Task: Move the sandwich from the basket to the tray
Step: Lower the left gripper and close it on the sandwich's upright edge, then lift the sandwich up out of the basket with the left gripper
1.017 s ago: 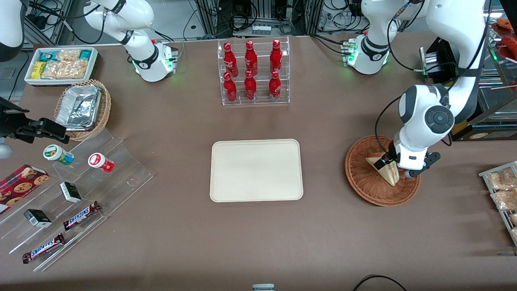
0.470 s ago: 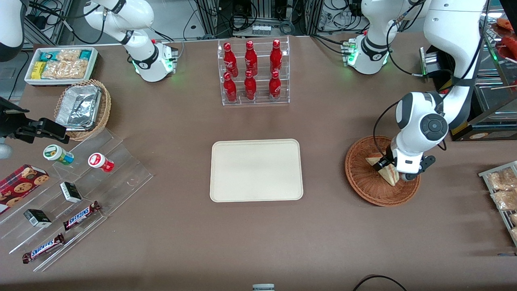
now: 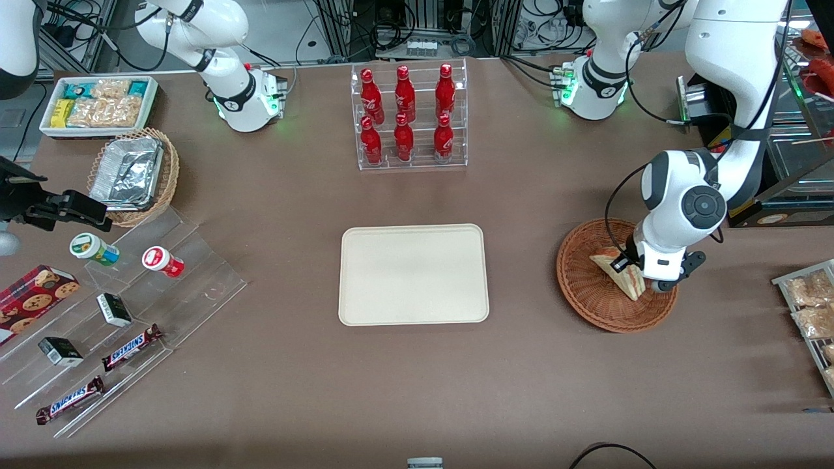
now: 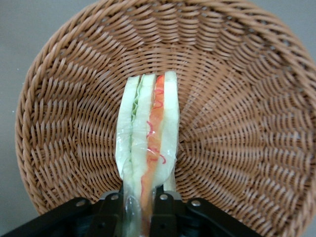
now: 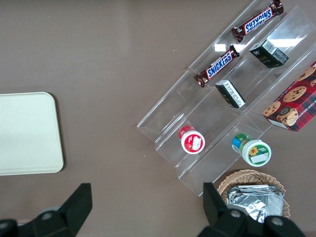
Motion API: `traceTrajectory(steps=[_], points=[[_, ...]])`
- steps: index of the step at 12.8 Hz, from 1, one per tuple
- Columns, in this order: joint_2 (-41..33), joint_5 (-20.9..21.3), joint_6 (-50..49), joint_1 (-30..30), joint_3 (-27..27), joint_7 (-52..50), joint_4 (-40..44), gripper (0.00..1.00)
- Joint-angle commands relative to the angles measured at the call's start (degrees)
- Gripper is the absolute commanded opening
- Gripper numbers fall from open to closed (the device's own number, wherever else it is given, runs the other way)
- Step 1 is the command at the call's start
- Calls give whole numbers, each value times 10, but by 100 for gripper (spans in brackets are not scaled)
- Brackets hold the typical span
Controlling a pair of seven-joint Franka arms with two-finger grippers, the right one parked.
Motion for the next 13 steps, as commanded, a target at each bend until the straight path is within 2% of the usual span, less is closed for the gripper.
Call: traceTrajectory(steps=[1,6,9,13], points=[[-47,25,-85,-12,-13,28,26,0],[-45,26,-252,-92,-38,32,169,0],[-26,26,-260,-153,-38,28,205,0],[35,24,-255,-229,-38,24,265,0]])
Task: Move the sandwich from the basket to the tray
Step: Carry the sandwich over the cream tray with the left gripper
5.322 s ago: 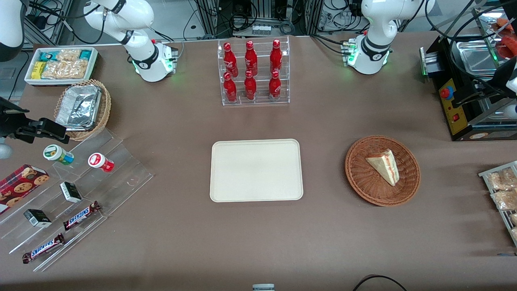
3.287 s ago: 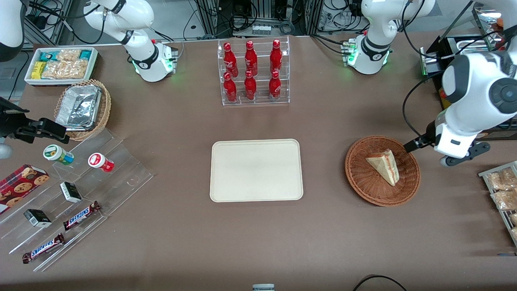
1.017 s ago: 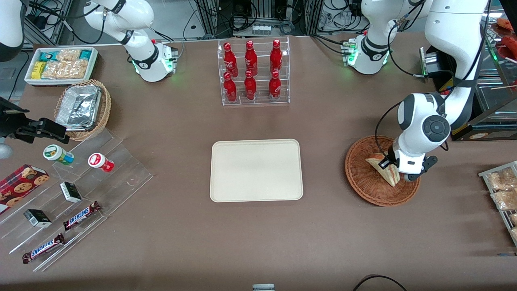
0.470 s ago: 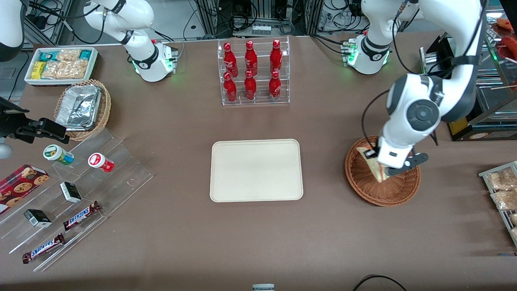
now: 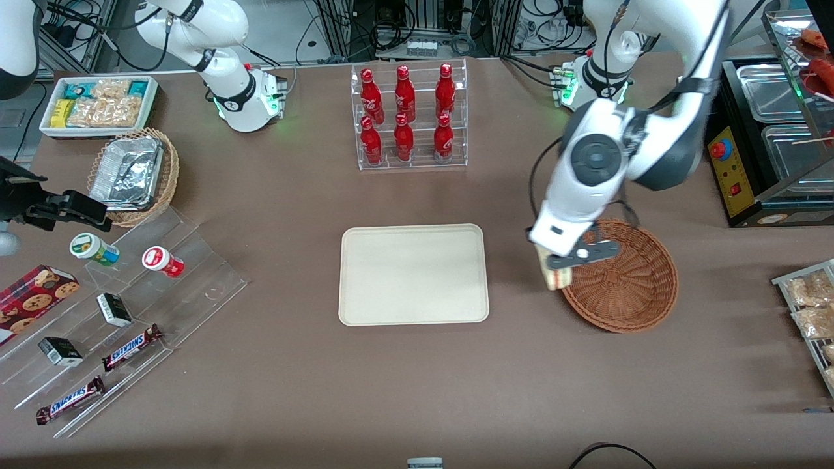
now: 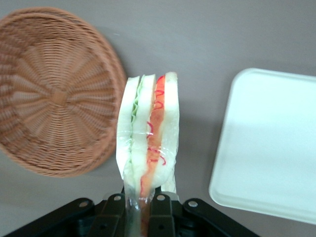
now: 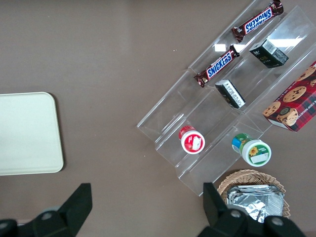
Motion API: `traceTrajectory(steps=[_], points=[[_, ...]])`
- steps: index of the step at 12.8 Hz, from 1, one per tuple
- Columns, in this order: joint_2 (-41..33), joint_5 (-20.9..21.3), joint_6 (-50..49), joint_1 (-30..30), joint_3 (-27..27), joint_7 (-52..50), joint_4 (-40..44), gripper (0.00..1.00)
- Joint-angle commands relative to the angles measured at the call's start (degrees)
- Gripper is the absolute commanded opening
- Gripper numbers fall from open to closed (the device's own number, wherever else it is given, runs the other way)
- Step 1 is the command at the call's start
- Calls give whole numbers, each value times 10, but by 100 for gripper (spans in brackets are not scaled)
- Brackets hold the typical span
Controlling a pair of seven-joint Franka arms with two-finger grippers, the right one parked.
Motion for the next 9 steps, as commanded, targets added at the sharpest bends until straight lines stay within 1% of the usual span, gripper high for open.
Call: traceTrajectory(steps=[1,4,6,9], points=[[70,7,-7,-56,7,-4,77,0],[153,9,-5,-119,8,-17,148,0],[199,8,4,-138,8,-30,184,0],[237,8,53,-152,8,-20,191,0]])
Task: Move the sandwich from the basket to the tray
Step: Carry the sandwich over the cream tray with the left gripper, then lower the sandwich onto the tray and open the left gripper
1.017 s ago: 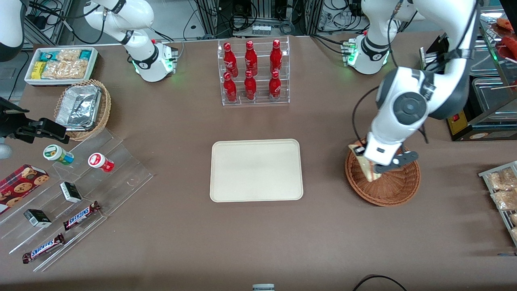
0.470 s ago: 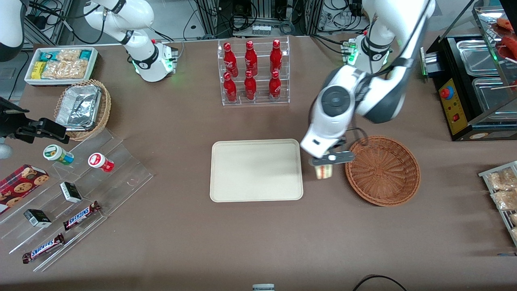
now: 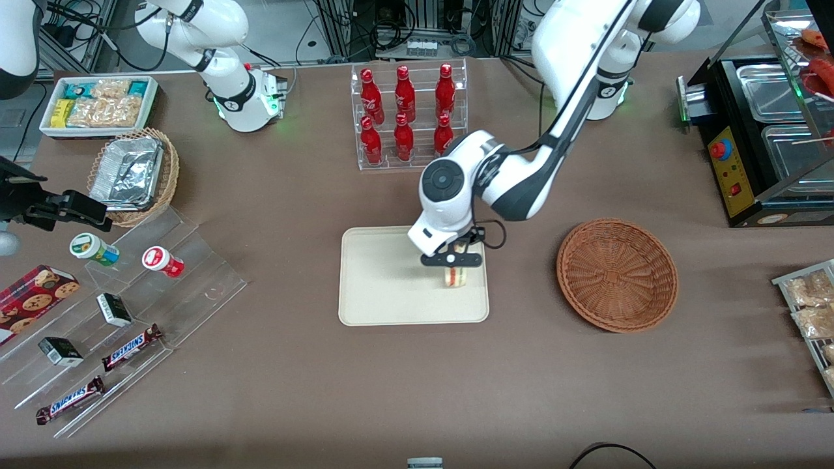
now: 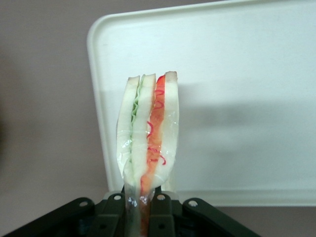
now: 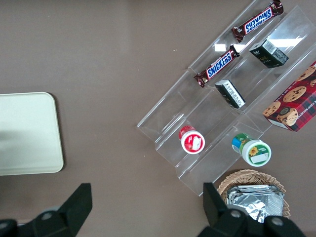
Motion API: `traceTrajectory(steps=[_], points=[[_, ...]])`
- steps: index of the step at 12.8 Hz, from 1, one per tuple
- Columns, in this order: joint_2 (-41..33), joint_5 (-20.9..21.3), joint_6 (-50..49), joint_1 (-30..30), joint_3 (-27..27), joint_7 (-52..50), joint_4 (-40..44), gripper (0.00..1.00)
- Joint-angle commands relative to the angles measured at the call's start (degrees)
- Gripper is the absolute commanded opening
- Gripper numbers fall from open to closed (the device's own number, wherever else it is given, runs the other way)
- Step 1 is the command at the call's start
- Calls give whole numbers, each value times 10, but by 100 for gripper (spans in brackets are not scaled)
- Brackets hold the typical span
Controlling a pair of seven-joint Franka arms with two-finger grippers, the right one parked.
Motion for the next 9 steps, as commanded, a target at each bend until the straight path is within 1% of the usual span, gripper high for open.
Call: traceTrajectory(steps=[1,3,8,9], points=[[37,8,28,-9,8,4,26,0],[55,18,54,-8,8,17,27,0],[74,18,77,-9,8,19,27,0],[74,19,77,-9,8,25,27,60]])
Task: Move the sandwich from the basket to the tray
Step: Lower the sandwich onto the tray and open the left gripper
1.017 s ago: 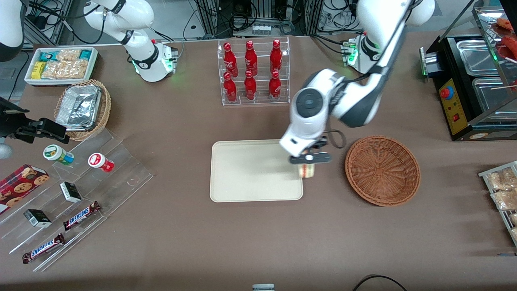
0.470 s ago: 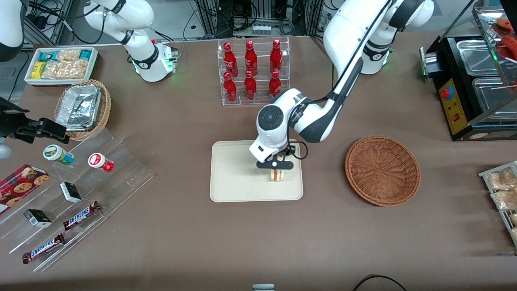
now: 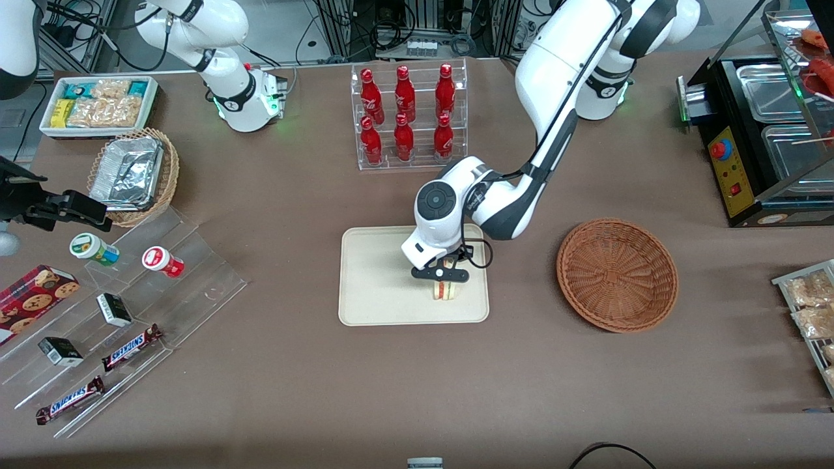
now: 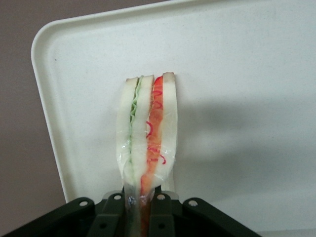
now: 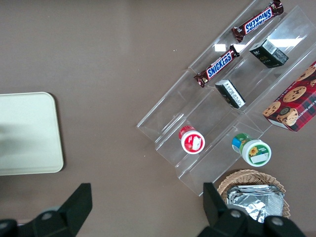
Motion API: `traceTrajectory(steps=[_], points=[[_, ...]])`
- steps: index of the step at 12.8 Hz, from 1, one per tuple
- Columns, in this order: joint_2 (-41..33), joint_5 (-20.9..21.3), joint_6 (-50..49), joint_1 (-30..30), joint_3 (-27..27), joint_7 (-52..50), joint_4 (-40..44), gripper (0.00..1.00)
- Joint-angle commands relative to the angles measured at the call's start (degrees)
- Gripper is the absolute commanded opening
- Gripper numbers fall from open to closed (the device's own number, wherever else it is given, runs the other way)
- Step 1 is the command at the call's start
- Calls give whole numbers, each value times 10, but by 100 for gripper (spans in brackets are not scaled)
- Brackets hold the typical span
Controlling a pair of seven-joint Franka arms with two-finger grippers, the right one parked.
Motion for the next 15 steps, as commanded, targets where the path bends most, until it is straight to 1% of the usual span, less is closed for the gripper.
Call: traceTrajectory(steps=[1,6,10,14,15], points=[[14,8,4,-7,6,0,16,99],[-10,14,-2,-3,13,0,37,100],[-52,11,-17,16,17,-1,50,100],[-116,3,-77,65,15,10,54,100],[-130,2,-98,86,15,14,54,100]])
